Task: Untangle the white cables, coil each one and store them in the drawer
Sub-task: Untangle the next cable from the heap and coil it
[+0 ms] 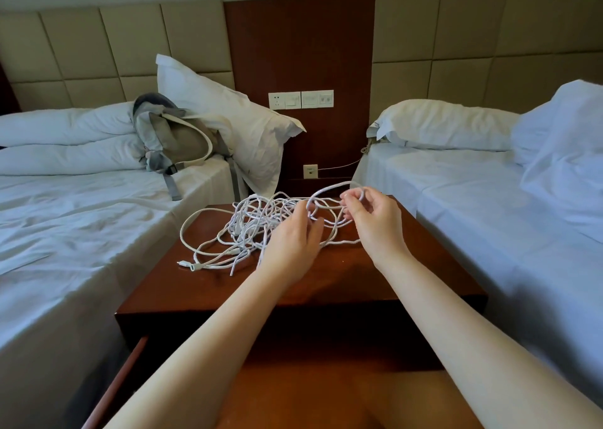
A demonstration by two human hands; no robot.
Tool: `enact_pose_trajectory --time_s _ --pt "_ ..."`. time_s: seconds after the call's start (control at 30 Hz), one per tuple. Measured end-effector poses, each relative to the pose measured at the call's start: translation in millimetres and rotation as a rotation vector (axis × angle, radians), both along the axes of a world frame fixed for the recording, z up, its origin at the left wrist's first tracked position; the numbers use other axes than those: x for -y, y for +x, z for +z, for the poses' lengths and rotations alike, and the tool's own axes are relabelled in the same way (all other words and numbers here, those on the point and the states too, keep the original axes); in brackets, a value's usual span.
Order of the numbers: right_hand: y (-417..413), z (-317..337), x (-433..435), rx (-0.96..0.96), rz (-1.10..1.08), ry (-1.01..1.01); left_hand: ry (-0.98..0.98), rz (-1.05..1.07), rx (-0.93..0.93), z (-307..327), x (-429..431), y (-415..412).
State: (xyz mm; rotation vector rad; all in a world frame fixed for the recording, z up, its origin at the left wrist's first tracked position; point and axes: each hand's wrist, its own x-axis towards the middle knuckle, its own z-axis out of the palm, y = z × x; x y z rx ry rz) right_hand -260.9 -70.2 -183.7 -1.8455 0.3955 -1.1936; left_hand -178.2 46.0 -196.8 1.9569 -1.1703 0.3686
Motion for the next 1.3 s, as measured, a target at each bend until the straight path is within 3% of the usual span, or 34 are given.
enact_pose_trajectory --time_s 0.1,0.23,0.3,0.4,0.53,0.67,0.8,0.93,1.03,1.17,1.3 --pt "5 14 3 0.019 0.040 -0.005 -0.123 0.029 -0.197 10 11 7" --pt "18 21 10 -0.041 0.026 -0.103 -0.185 0.125 -0.259 17 18 27" --pt "24 22 14 -0.059 0.067 -0.103 -0.219 0.044 -0.324 18 19 33" --pt "33 25 22 -0.071 0.152 -0.033 -0.047 -0.139 -0.368 16 20 39" --pt "39 32 34 -0.018 0.198 0.058 0.092 -0.137 -0.218 8 30 47" --pt "40 27 37 -0.044 0.144 0.021 0.173 -0.083 -0.084 -2 38 50" --pt "37 25 37 -0.075 0.154 0.064 0.423 0.221 0.104 -10 38 52" --pt "27 28 40 -0.269 0.243 0.071 0.408 0.406 0.008 -18 24 67" --pt "30 27 41 -0.260 0.249 0.168 0.302 0.245 -0.092 -17 22 66" --pt "29 29 34 -0.179 0.398 0.316 0.030 -0.074 0.002 -10 23 51" --pt "29 39 22 -0.063 0.589 0.332 0.000 -0.188 -0.186 -7 34 33"
